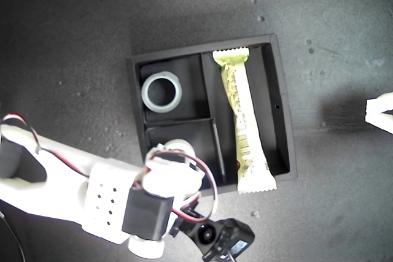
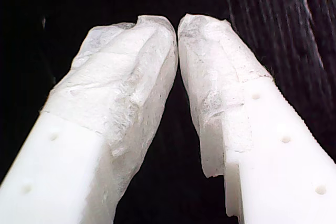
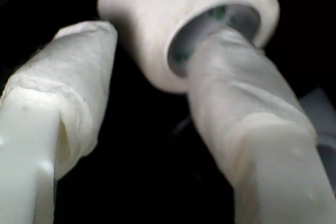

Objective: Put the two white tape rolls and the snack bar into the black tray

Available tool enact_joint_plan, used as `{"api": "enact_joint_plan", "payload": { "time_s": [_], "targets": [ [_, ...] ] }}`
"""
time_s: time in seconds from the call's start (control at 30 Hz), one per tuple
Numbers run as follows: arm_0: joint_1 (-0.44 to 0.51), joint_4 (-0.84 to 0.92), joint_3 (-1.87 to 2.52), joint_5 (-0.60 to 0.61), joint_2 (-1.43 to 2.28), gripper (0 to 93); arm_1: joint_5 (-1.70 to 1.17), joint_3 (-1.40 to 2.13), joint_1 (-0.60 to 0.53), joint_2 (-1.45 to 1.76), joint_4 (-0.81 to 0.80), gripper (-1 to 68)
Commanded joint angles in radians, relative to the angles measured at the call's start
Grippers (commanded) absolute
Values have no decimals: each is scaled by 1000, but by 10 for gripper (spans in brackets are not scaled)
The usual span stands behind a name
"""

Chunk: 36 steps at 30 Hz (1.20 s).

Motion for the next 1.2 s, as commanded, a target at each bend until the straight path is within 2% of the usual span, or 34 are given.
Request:
{"api": "enact_joint_plan", "payload": {
  "time_s": [0.0,0.2,0.33,0.43,0.57,0.67,0.77,0.93,0.97,1.0,1.17],
  "targets": [
    [25,18,-52,18,52,232,2,2,0,58,25,-1],
    [14,20,29,69,236,252,-5,6,3,58,28,-1],
    [-14,20,356,74,617,195,23,75,-6,60,-8,-1],
    [-44,20,719,37,957,115,40,153,-5,60,-26,-2],
    [-84,-52,1312,-60,1424,4,49,153,25,61,98,-3],
    [-89,-227,1759,-103,1799,1,49,153,60,61,178,-3],
    [-92,-307,2069,-138,2062,1,61,155,84,61,287,-1],
    [-106,-419,2333,-133,2230,1,238,155,84,61,528,2],
    [-112,-431,2361,-129,2246,1,261,155,84,61,566,24],
    [-120,-440,2387,-126,2263,1,247,155,77,60,566,43],
    [-143,-451,2562,-133,2457,1,239,155,72,60,566,43]
  ]
}}
